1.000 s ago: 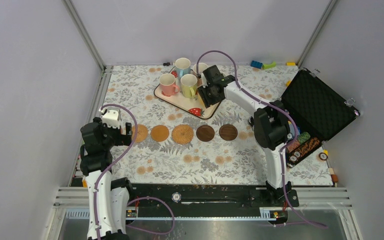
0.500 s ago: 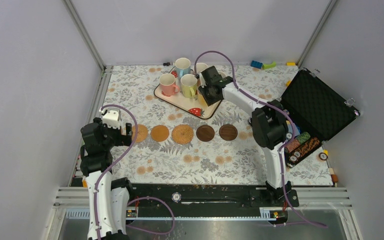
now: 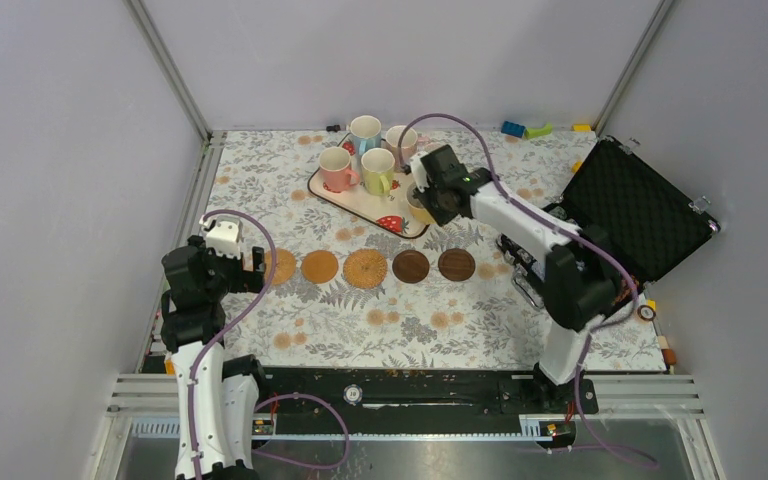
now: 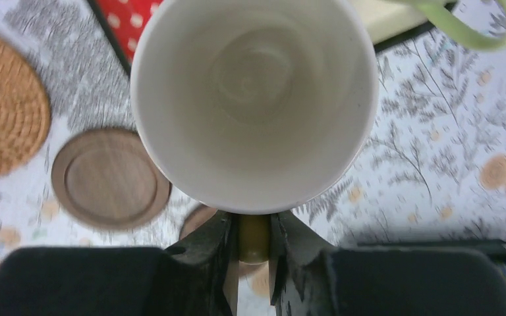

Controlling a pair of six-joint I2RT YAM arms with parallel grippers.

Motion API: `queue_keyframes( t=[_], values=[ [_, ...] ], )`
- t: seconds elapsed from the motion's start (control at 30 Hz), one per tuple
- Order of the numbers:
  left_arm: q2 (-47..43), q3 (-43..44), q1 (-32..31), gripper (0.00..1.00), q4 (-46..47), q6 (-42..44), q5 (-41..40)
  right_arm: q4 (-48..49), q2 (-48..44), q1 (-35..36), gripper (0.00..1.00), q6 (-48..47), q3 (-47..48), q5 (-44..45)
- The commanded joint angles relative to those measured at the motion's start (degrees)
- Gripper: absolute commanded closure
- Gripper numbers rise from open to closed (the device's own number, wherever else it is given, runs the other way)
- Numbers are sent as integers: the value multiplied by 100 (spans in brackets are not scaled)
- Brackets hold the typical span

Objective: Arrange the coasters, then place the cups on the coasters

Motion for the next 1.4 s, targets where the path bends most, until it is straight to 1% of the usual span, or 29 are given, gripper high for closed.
queue_keyframes(
  t=[0.0, 0.1, 0.23, 0.33, 0.43, 0.57, 0.67, 0.97, 1.37],
  values=[
    [-59, -6, 41, 2, 285, 91, 205, 299, -1724, 48, 100, -490, -760, -230],
    [-69, -6, 38, 1, 276, 93, 240, 342, -2636, 49, 100, -526, -1565, -498],
    [-82, -8, 37, 1, 263, 100, 276, 456, -3453, 45, 100, -532, -2575, -768],
    [-95, -2, 41, 1, 237, 99, 314, 538, -3808, 35, 100, -618, -3160, -846],
    [-130, 11, 41, 1, 223, 92, 335, 675, -3938, -43, 100, -641, -3533, -963],
    [-178, 14, 40, 2, 198, 84, 335, 675, -3962, -396, 100, -433, -3565, -1400],
    [-261, 12, 40, 1, 193, 74, 306, 678, -3948, -522, 100, -371, -3578, -1457],
    [-303, 12, 42, 2, 179, 66, 315, 860, -3611, -600, 100, -136, -3613, -1475],
    [-318, 4, 54, 1, 176, 73, 326, 944, -3477, -878, 100, -87, -3736, -1734]
  ],
)
